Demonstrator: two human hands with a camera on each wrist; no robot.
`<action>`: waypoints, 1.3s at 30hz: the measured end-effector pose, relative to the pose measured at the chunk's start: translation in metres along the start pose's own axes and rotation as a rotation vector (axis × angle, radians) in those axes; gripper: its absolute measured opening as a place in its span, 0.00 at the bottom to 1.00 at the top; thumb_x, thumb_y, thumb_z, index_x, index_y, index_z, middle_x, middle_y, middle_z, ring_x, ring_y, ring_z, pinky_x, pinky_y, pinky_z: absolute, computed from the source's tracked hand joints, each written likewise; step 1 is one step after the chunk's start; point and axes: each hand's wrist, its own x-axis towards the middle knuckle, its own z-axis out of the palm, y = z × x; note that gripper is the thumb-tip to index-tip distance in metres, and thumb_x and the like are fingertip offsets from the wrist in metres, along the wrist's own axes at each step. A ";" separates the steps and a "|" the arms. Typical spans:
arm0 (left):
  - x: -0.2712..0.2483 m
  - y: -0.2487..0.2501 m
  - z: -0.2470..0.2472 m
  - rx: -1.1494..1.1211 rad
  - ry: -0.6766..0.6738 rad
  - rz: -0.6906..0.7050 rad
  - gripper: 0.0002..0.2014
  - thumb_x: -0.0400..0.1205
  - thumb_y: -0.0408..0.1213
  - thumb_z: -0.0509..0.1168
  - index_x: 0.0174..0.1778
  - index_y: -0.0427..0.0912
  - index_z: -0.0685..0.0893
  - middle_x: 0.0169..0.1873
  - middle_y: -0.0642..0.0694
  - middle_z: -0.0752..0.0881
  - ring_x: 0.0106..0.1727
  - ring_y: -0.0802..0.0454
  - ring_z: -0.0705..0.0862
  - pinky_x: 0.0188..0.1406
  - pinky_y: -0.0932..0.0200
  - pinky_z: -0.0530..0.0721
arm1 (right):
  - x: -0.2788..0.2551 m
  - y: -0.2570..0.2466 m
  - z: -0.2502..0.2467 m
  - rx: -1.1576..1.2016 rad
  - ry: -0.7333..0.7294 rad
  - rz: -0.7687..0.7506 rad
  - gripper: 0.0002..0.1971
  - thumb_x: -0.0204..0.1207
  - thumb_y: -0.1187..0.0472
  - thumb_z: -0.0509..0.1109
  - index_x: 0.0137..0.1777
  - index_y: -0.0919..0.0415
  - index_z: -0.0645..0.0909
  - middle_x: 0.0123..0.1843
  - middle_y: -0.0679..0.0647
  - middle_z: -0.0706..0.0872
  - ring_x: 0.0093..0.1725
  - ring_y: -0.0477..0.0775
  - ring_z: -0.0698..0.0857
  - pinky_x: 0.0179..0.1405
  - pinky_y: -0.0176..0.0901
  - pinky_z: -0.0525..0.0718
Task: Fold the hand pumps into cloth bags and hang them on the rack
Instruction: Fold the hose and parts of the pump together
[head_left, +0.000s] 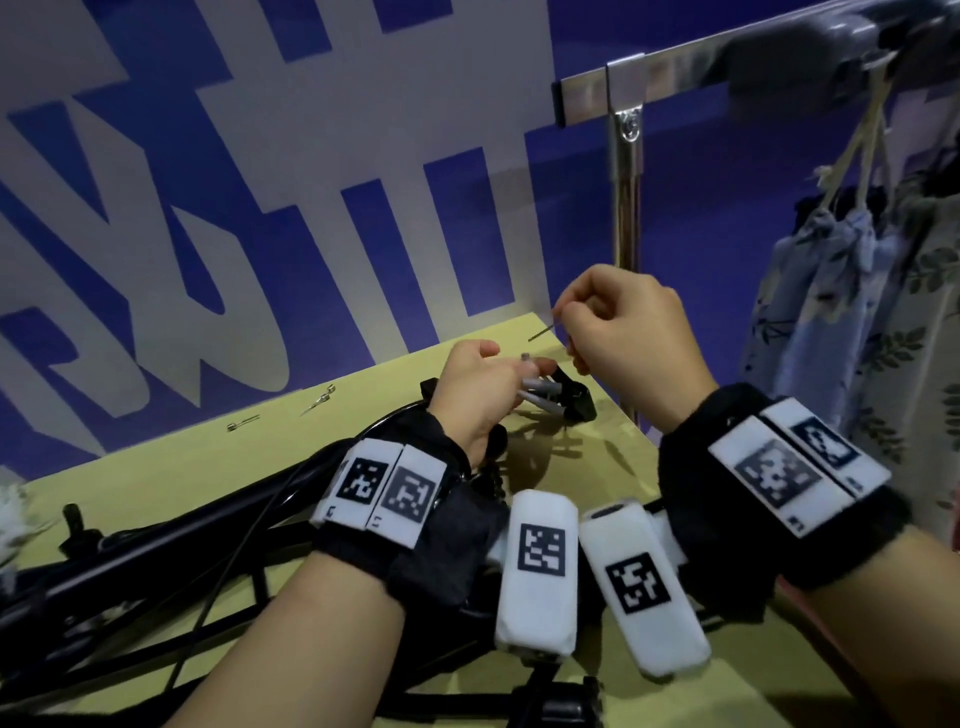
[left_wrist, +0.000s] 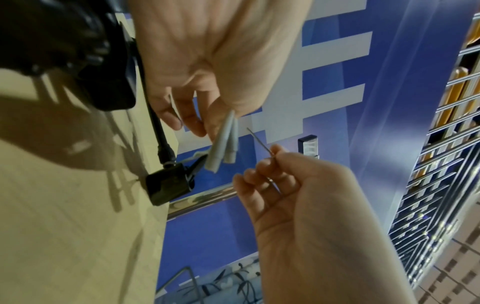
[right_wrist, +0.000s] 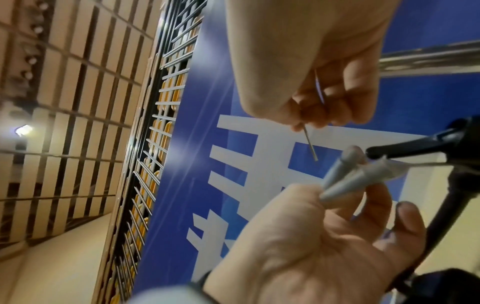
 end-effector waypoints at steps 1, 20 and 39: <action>0.000 0.000 0.000 0.006 0.003 0.027 0.23 0.82 0.26 0.63 0.70 0.37 0.62 0.45 0.42 0.87 0.51 0.44 0.88 0.60 0.45 0.84 | -0.002 0.003 0.001 -0.010 -0.008 -0.017 0.07 0.78 0.66 0.61 0.43 0.59 0.80 0.31 0.49 0.82 0.32 0.45 0.83 0.32 0.28 0.81; 0.003 -0.001 -0.003 0.103 0.085 0.137 0.36 0.77 0.28 0.70 0.77 0.34 0.56 0.42 0.43 0.87 0.35 0.55 0.85 0.30 0.70 0.84 | -0.010 0.014 0.008 -0.140 -0.011 -0.153 0.04 0.78 0.63 0.67 0.46 0.59 0.83 0.33 0.46 0.82 0.35 0.41 0.81 0.33 0.21 0.76; 0.009 -0.004 -0.005 0.211 0.105 0.196 0.24 0.76 0.27 0.70 0.62 0.44 0.66 0.35 0.41 0.87 0.33 0.48 0.87 0.48 0.47 0.89 | -0.010 0.002 0.004 -0.329 -0.067 -0.219 0.07 0.78 0.63 0.66 0.48 0.65 0.84 0.36 0.51 0.80 0.40 0.51 0.81 0.46 0.47 0.83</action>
